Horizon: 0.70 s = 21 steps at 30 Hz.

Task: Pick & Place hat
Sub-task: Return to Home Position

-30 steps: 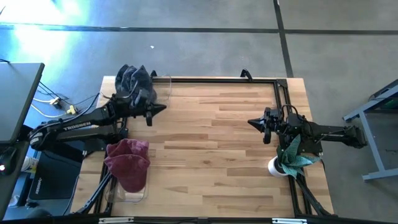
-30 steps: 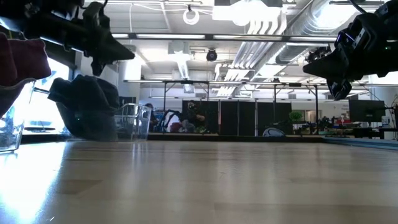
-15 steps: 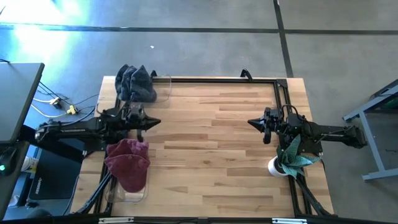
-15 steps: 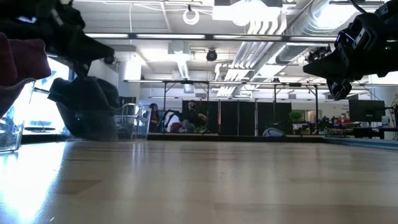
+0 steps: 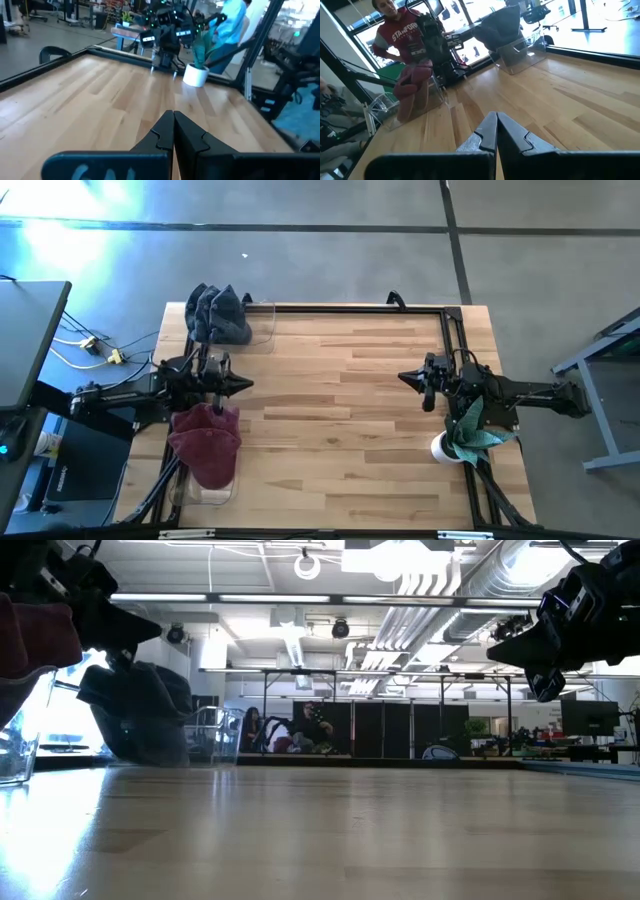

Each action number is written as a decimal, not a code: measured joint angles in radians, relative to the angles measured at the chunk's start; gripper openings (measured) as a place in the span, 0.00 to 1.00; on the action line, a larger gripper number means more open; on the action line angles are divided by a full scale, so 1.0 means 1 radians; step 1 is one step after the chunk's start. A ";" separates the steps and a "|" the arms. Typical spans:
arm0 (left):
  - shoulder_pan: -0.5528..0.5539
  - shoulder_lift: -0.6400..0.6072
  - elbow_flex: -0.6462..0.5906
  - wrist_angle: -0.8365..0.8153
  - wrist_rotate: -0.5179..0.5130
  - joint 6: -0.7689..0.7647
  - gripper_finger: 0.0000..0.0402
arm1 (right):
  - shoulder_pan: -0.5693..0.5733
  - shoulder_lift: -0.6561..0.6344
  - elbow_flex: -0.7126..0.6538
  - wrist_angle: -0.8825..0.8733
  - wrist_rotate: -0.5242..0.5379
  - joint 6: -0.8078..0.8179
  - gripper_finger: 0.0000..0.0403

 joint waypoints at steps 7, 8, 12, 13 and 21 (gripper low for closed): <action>0.000 0.004 -0.004 -0.007 -0.060 0.108 0.00 | 0.000 0.000 0.000 0.000 0.000 0.000 0.00; 0.000 0.005 -0.004 -0.007 -0.060 0.126 0.00 | 0.000 0.000 0.000 0.000 0.000 0.000 0.00; 0.000 0.005 -0.004 -0.009 -0.061 0.137 0.00 | 0.000 0.000 0.000 0.000 0.000 0.000 0.00; 0.000 0.005 -0.005 -0.008 -0.061 0.136 0.00 | 0.000 0.000 0.000 0.001 0.000 0.000 0.00; 0.000 0.005 -0.003 -0.010 -0.063 0.133 0.00 | 0.000 0.000 0.000 0.000 0.000 0.000 0.00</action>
